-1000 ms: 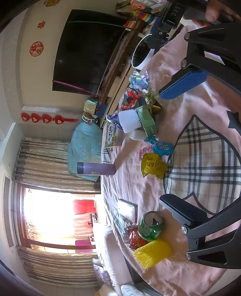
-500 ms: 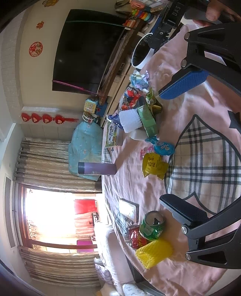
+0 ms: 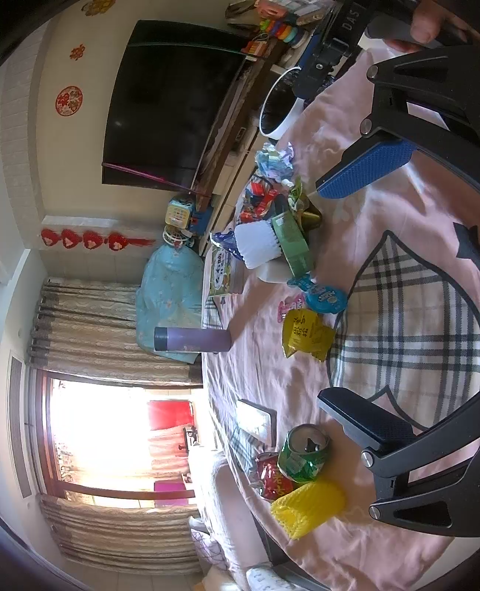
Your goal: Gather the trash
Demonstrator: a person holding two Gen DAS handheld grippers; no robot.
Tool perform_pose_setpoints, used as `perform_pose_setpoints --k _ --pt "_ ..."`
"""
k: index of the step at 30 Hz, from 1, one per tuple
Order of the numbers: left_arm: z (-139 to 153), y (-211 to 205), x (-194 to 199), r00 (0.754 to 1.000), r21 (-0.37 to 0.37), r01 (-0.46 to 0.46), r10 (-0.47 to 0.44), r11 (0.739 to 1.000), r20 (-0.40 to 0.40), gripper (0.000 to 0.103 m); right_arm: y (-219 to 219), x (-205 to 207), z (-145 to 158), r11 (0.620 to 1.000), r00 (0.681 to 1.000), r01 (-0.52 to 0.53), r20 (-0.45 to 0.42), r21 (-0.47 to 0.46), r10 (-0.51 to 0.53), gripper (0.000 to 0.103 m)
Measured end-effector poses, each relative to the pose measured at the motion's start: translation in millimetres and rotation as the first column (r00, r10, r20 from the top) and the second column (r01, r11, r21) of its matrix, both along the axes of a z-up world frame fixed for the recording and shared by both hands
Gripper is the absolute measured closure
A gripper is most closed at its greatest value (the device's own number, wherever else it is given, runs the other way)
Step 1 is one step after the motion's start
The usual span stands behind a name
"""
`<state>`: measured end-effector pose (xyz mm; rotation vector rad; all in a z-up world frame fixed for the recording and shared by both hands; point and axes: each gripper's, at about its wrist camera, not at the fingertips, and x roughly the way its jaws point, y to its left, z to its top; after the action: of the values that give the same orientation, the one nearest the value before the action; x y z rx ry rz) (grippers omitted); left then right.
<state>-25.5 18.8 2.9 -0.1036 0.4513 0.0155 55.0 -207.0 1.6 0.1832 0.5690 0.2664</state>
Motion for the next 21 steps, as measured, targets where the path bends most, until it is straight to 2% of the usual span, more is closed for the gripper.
perform_pose_setpoints --k 21 --pt "-6.9 4.0 10.0 1.000 -0.016 -0.005 0.005 1.000 -0.026 0.001 6.0 4.6 -4.7 1.000 1.000 -0.008 -0.022 -0.002 0.008 0.000"
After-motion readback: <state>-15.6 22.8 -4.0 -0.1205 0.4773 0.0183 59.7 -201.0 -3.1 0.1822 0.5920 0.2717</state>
